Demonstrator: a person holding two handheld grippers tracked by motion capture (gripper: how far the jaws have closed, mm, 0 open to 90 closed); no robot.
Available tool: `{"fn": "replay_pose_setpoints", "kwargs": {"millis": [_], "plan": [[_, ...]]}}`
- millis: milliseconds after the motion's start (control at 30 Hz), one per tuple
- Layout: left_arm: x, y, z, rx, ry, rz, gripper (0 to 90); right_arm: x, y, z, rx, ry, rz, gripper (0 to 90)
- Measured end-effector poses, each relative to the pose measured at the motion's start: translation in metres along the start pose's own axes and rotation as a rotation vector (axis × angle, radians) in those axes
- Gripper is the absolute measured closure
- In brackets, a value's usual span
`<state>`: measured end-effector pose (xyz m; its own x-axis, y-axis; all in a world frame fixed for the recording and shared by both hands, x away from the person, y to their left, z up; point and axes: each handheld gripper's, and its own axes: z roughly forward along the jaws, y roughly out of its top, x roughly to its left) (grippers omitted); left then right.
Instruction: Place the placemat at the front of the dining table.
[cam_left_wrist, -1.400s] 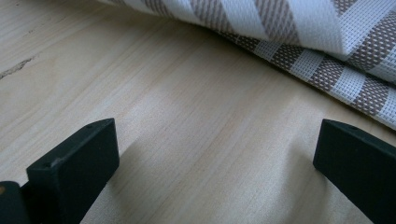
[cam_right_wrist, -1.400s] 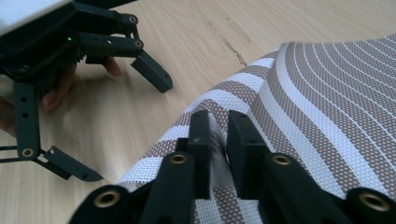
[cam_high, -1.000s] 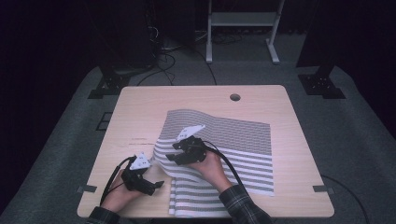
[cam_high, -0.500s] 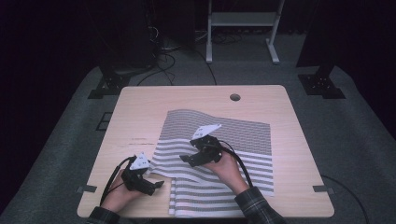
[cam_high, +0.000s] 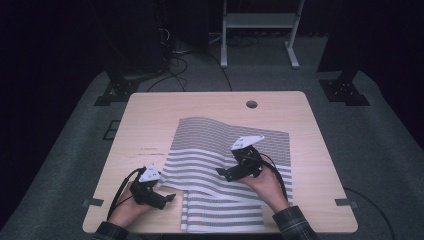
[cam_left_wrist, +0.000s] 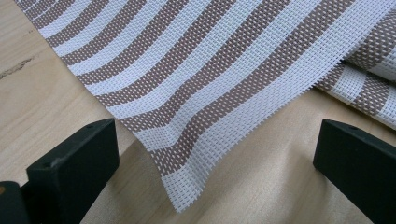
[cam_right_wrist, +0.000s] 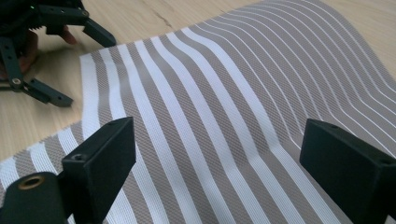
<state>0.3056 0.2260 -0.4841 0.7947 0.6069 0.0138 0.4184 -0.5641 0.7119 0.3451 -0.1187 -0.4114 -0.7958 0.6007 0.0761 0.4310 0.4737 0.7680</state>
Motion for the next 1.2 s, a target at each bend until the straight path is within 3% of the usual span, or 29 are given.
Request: {"fn": "replay_pose_setpoints", "kwargs": {"millis": [367, 700, 1200], "plan": [[0.000, 0.000, 0.000, 0.001, 0.000, 0.001, 0.0, -0.017, -0.028, -0.030, 0.004, -0.064, 0.046, 9.5], [0.000, 0.000, 0.000, 0.001, 0.000, 0.001, 0.0, -0.024, -0.059, -0.061, -0.006, -0.162, 0.068, 9.5], [0.000, 0.000, 0.000, 0.000, 0.000, 0.001, 0.0, -0.030, -0.104, -0.094, 0.009, -0.165, 0.156, 16.2]]}}
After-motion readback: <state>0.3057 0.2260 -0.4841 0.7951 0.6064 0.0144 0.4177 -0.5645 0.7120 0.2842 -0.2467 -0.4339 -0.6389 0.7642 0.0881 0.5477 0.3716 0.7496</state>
